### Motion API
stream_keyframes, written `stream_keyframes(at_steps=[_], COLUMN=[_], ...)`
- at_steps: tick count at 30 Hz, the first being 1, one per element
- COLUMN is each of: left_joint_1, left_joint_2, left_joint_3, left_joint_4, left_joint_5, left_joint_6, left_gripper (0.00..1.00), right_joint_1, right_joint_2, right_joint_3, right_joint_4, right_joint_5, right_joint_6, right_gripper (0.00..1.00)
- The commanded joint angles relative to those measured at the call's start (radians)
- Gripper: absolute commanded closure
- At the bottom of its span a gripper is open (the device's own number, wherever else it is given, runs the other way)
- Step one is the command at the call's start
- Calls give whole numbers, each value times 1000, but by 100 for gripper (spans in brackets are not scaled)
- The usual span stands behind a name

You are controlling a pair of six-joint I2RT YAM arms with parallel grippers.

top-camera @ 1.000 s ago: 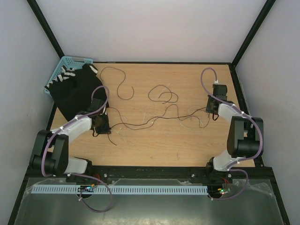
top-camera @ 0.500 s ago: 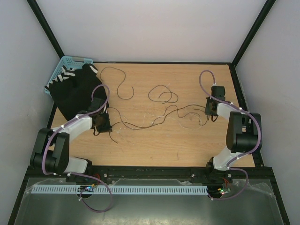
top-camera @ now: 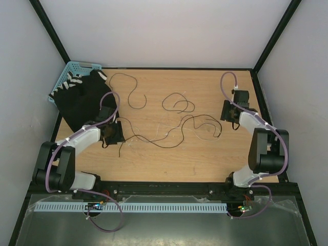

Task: Zip-tie the wires
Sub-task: Straighten the cable at the center of the board, then pick up the cable at the center of the board.

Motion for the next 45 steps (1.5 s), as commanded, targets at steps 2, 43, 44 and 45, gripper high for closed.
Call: stream_keyframes(at_steps=[2,43,44,45], left_joint_1=[15,91,91,90], left_joint_2=[-45,-630,-629,-629], left_joint_3=[21,101,102,101], left_joint_4=[-56,-67,-68,-67], left_joint_5=[-21,387,388,387], left_joint_6=[29,111,112,112], left_gripper=[45,1,1,1], right_joint_1=[0,332,333,335], right_joint_2=[-102,479,479,480], right_joint_3=[79,541,537,534], right_joint_4=[-55,-37,-36,-38], right_joint_5=[-84,-45,-42,-38], right_joint_6=[6,46,43,41], right_gripper=[35,53,54,55])
